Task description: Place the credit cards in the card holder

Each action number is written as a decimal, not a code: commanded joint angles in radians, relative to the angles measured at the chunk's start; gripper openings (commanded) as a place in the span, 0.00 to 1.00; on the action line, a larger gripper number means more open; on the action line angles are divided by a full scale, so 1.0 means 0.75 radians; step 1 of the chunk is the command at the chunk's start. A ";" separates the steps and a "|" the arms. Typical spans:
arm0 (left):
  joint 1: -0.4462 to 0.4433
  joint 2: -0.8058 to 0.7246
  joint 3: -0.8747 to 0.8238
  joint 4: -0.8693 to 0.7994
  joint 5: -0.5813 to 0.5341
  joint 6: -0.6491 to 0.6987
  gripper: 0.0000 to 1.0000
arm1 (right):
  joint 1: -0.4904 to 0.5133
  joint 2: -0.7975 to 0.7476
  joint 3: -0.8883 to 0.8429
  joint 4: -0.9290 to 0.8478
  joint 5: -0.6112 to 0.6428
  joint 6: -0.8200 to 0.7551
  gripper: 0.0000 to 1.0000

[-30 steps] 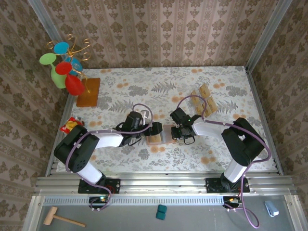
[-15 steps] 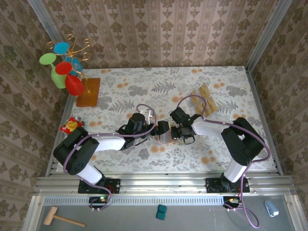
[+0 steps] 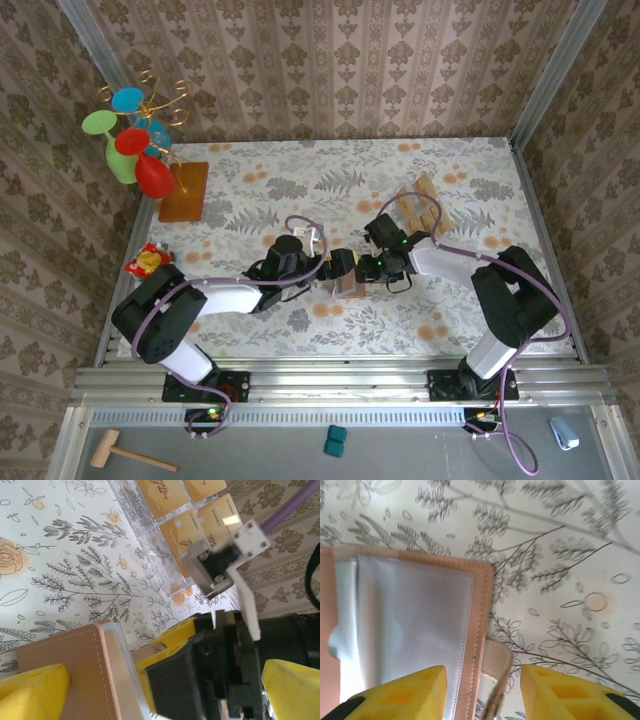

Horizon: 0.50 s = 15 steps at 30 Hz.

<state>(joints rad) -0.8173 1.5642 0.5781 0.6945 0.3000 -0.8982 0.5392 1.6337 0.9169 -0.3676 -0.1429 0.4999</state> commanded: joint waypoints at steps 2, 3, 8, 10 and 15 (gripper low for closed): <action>-0.017 0.029 0.047 0.046 0.017 -0.018 1.00 | -0.054 -0.087 -0.003 -0.046 0.002 -0.016 0.45; -0.020 0.033 0.050 0.047 0.019 -0.018 1.00 | -0.070 -0.104 -0.009 -0.046 0.000 -0.013 0.45; -0.039 0.061 0.074 0.050 0.019 -0.022 1.00 | -0.142 -0.206 -0.033 -0.072 -0.003 -0.013 0.46; -0.054 0.074 0.086 0.062 0.019 -0.029 1.00 | -0.177 -0.245 -0.049 -0.087 -0.004 -0.018 0.47; -0.099 0.120 0.124 0.079 0.011 -0.041 1.00 | -0.275 -0.313 -0.110 -0.103 -0.027 -0.031 0.47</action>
<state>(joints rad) -0.8715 1.6333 0.6384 0.7124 0.2996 -0.9108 0.3614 1.4277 0.8684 -0.3962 -0.1436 0.4934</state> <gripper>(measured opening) 0.999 0.467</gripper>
